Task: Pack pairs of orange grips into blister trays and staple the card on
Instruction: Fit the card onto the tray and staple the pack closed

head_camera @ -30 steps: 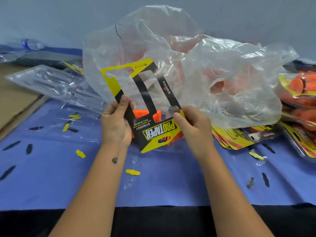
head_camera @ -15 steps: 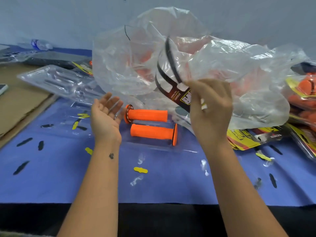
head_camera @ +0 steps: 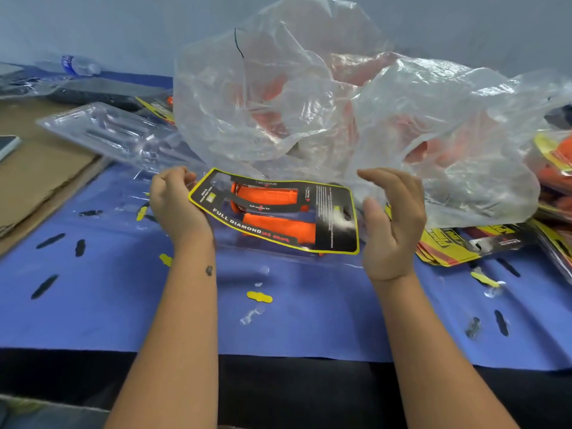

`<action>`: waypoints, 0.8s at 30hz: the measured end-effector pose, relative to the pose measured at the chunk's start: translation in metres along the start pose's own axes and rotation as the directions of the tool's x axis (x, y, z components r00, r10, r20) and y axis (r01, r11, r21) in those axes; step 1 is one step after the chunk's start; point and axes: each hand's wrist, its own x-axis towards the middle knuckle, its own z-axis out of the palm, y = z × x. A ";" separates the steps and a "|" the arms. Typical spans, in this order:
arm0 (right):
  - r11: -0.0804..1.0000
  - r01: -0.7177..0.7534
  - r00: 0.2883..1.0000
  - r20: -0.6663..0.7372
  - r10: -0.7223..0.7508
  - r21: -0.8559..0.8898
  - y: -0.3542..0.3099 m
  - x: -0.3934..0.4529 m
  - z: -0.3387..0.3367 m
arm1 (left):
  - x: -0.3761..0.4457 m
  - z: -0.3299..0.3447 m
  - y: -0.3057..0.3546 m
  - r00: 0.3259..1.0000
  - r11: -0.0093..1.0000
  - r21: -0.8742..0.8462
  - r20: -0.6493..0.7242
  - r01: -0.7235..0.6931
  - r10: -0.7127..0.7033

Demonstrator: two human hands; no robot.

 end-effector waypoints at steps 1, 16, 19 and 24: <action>0.996 -0.083 0.995 -0.055 0.083 0.017 0.001 0.000 0.001 | 0.001 -0.001 0.000 1.000 0.999 0.034 0.011 0.003 -0.003; 0.824 -0.459 0.842 0.133 0.523 -0.332 0.014 0.002 0.009 | 0.005 -0.007 0.001 0.971 0.964 0.234 0.168 0.125 -0.167; 0.787 -0.602 0.774 0.141 0.617 -0.137 0.016 0.004 0.010 | 0.007 -0.008 -0.001 0.958 0.957 0.268 0.227 0.109 -0.173; 0.687 -0.724 0.686 0.170 0.707 0.062 0.017 0.006 0.010 | 0.005 -0.008 -0.004 0.950 0.953 0.290 0.266 0.081 -0.162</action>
